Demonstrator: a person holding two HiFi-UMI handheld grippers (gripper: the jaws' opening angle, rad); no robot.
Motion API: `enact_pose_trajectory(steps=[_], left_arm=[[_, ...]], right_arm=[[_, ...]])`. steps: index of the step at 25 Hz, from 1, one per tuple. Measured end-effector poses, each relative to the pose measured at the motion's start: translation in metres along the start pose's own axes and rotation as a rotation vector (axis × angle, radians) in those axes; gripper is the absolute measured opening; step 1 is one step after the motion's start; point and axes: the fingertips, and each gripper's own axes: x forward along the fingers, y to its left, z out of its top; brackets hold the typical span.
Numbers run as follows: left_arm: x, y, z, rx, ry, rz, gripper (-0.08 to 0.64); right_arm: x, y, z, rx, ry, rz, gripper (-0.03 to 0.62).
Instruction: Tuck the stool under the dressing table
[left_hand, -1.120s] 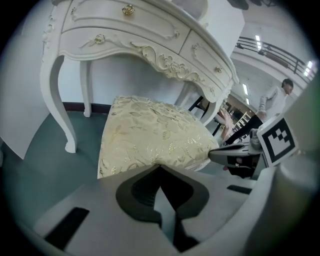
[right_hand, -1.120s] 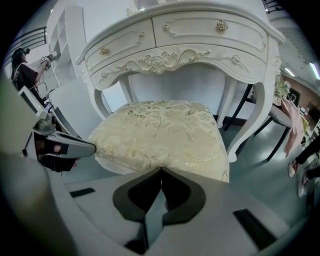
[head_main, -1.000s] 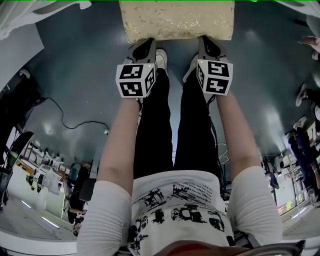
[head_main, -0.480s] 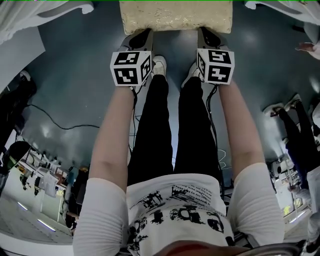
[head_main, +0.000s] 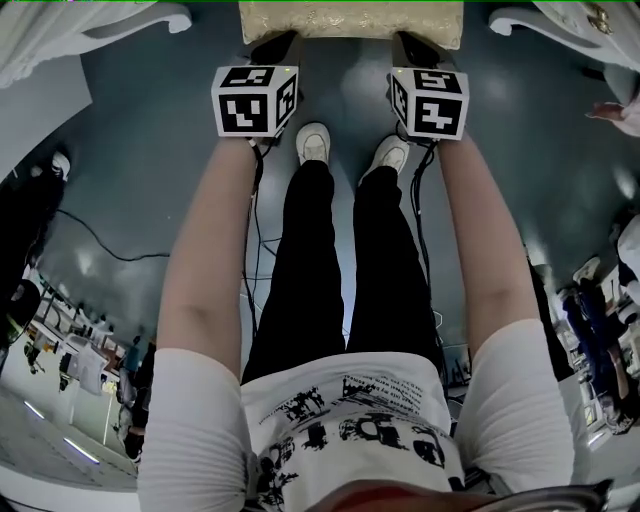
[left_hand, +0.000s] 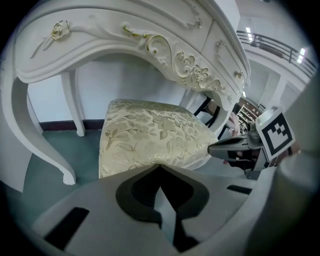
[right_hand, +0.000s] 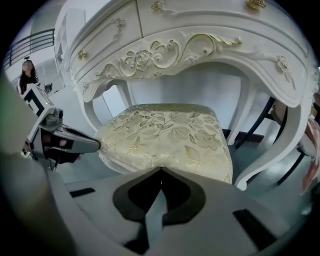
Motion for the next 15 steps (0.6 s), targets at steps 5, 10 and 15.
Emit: enact_pose_trajectory(steps=[5,10,15], left_arm=[[0.01,0.011,0.022,0.027,0.0,-0.024,0.02],[0.024,0.02,0.043,0.063,0.0,-0.025,0.02],[0.035,0.029,0.06,0.091,-0.016,-0.007,0.02]], right_arm=[[0.014,-0.008,0.022,-0.057,-0.018,-0.005,0.018],[0.031,-0.019,0.045,-0.049,-0.025,-0.02,0.017],[0.044,-0.026,0.063,-0.066,-0.035,-0.043,0.017]])
